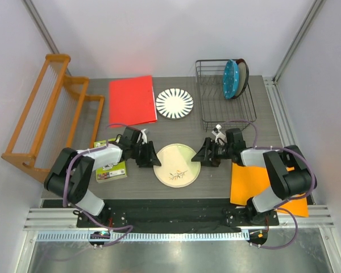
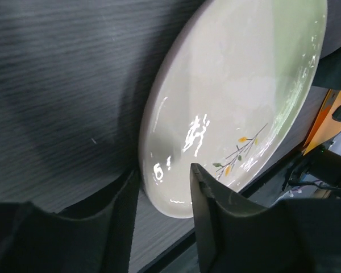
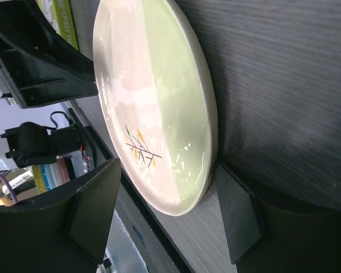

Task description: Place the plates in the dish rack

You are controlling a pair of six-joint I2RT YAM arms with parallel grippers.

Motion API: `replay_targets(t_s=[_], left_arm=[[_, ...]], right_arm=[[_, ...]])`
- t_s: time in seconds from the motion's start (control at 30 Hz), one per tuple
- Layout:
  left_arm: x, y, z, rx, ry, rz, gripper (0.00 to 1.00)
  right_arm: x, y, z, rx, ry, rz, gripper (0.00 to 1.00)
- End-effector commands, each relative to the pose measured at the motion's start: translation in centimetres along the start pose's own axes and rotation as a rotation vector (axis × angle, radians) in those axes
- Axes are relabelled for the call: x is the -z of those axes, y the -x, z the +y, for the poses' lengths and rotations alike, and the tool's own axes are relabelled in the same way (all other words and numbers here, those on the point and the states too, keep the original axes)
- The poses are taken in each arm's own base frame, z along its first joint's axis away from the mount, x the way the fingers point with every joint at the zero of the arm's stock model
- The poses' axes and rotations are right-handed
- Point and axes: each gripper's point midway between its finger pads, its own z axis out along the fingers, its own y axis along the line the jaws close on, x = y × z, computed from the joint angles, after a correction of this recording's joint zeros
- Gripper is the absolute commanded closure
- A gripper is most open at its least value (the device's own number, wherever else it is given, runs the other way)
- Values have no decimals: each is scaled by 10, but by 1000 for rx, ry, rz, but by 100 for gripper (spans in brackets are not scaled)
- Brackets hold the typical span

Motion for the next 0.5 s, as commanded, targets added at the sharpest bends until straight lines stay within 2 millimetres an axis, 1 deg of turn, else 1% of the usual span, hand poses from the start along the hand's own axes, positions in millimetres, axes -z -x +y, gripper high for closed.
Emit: replay_targets(t_s=[0.0,0.03,0.07,0.13,0.17,0.3,0.33,0.4,0.43,0.47], left_arm=[[-22,-3,-2,14,-47,67,62],[-24,-5,-2,29,-55,89,64],[-25,-5,-1,34,-58,92,73],[-27,-8,0,35,-63,107,84],[-28,-9,3,41,-58,112,92],[-27,-12,7,44,-48,114,97],[-27,-11,8,45,-45,113,98],[-26,-11,9,49,-40,111,98],[-25,-8,8,51,-41,106,97],[-25,-8,9,52,-34,109,92]], right_arm=[[-14,-29,-37,-60,-86,93,26],[-14,-30,-39,-63,-87,95,26],[-15,-30,-39,-64,-83,97,26],[-17,-37,-38,-77,-61,127,26],[-17,-38,-37,-81,-50,138,26],[-19,-36,-37,-70,-48,140,30],[-18,-34,-36,-62,-50,132,34],[-16,-32,-35,-54,-56,128,39],[-15,-30,-32,-40,-55,119,44],[-14,-29,-31,-41,-61,121,47]])
